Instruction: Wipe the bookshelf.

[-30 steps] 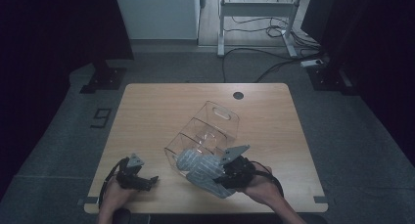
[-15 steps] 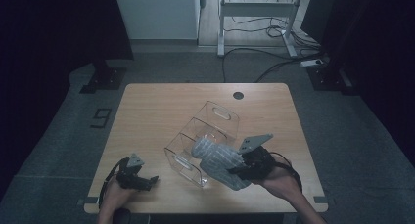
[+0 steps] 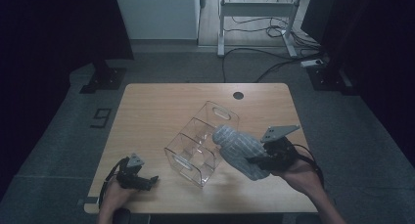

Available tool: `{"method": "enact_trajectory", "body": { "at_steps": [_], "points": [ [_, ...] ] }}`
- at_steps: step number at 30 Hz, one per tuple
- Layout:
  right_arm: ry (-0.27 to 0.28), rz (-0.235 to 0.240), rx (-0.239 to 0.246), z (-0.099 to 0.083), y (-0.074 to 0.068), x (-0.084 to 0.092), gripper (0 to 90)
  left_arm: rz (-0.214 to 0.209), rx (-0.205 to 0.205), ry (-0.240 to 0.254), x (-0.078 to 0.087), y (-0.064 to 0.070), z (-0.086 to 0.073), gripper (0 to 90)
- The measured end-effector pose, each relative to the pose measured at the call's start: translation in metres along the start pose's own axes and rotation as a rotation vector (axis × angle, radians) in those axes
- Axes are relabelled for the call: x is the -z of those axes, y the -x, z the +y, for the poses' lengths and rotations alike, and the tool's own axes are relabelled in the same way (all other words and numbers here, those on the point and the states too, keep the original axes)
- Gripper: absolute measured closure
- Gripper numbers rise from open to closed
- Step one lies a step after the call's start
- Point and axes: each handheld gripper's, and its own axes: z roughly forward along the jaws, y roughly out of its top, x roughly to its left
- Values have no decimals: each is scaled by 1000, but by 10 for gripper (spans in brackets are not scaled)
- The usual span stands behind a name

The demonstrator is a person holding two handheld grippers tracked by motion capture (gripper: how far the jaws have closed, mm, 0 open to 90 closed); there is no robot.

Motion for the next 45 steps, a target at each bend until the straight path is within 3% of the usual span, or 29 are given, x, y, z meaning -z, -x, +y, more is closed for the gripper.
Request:
{"method": "enact_trajectory", "body": {
  "at_steps": [12, 22, 31, 45],
  "points": [
    [14, -130, -96, -8, 37, 24, 623, -1, 1, 0, 0, 0, 0, 0],
    [8, -253, -181, -25, 67, 29, 620, 0, 0, -2, 0, 0, 1, 0],
    [-34, -337, -241, -52, 91, 7, 618, -2, 0, -2, 0, -1, 1, 0],
    [-82, -323, -330, -102, 102, -49, 607, -2, 0, -4, 0, -1, 1, 0]
  ]
}}
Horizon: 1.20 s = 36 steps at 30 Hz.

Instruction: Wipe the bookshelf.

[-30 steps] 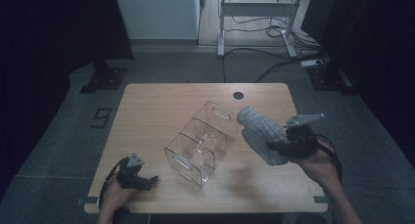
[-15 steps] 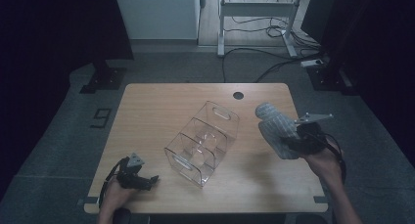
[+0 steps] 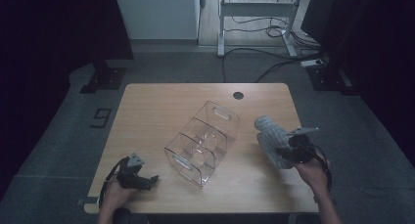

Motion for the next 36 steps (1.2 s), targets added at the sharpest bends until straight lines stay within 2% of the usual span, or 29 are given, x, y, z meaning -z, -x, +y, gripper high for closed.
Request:
{"method": "enact_trajectory", "body": {
  "at_steps": [4, 6, 16, 17, 20, 26, 30, 36],
  "points": [
    [-25, 16, -18, -13, -1, -18, 603, 0, 0, 0, 0, 0, 0, 0],
    [-49, 9, -11, -17, -1, -26, 598, 1, 1, -2, 0, 0, 0, 0],
    [-114, 3, -6, -32, 1, -46, 533, 1, 1, -6, 0, 0, 1, 0],
    [-104, 11, -17, -34, 2, -48, 512, 3, 1, -6, 0, 0, 1, 0],
    [-93, 21, -3, -37, 4, -51, 449, 2, 2, -9, 0, 0, 1, 0],
    [-111, 49, 1, -36, 4, -49, 293, 11, 21, -28, 1, 0, 3, 0],
    [-78, 48, 19, -30, 1, -40, 233, 23, 31, -32, 3, 0, 5, 0],
    [17, 100, 49, -19, 0, -22, 141, 12, 43, 28, 12, 4, 11, 0]
  ]
}}
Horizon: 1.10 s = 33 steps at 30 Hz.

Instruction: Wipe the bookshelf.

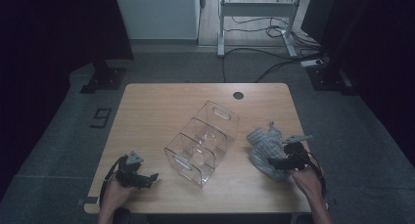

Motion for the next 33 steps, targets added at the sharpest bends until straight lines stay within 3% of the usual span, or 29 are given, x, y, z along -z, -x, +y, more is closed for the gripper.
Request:
{"method": "enact_trajectory", "body": {
  "at_steps": [1, 3, 7, 9, 12, 13, 18, 28, 31, 33],
  "points": [
    [0, 0, 0, 0, 0, 0, 141, 0, 0, 0, 0, 0, 0, 0],
    [55, 12, 15, 7, -3, 10, 136, -15, 2, 36, 4, 3, 4, 0],
    [108, 80, 23, 21, -10, 17, 137, -33, -4, 87, 10, 9, 10, 0],
    [110, 93, 33, 25, -12, 18, 138, -40, -2, 99, 11, 10, 12, 0],
    [133, 167, 56, 43, -25, 11, 144, -56, -3, 148, 15, 14, 17, 0],
    [133, 167, 56, 43, -25, 11, 144, -56, -3, 148, 15, 14, 17, 0],
    [100, 233, 125, 65, -47, -15, 159, -65, -16, 178, 13, 22, 25, 0],
    [79, 381, 158, 86, -75, -55, 199, -70, -60, 171, 0, 37, 37, 0],
    [75, 402, 173, 87, -82, -61, 203, -66, -60, 169, -3, 38, 39, 0],
    [73, 442, 183, 89, -90, -69, 211, -70, -49, 174, -7, 38, 42, 0]
  ]
}}
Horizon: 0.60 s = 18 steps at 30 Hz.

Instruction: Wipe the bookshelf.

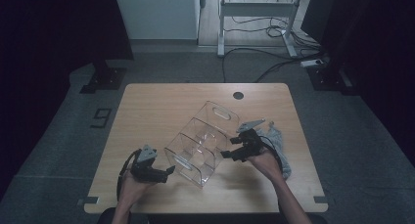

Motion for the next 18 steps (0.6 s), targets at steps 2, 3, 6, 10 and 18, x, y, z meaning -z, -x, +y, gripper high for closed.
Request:
{"method": "enact_trajectory", "body": {
  "at_steps": [2, 3, 6, 10, 18],
  "points": [
    [-1, 10, 3, 1, -1, -2, 215, -1, 0, 0, -1, 0, 1, 0],
    [-6, 27, 12, 1, -3, -6, 234, 12, -1, -5, -4, 0, 2, 0],
    [-14, 13, 29, 2, -6, -8, 233, 14, 3, -5, -6, -1, 2, 0],
    [-13, 16, 14, 1, -7, -8, 236, 24, 19, 0, -7, -4, 2, 0],
    [-34, 37, 16, 0, -15, -11, 248, 30, 51, 1, -9, -9, 0, 0]
  ]
}}
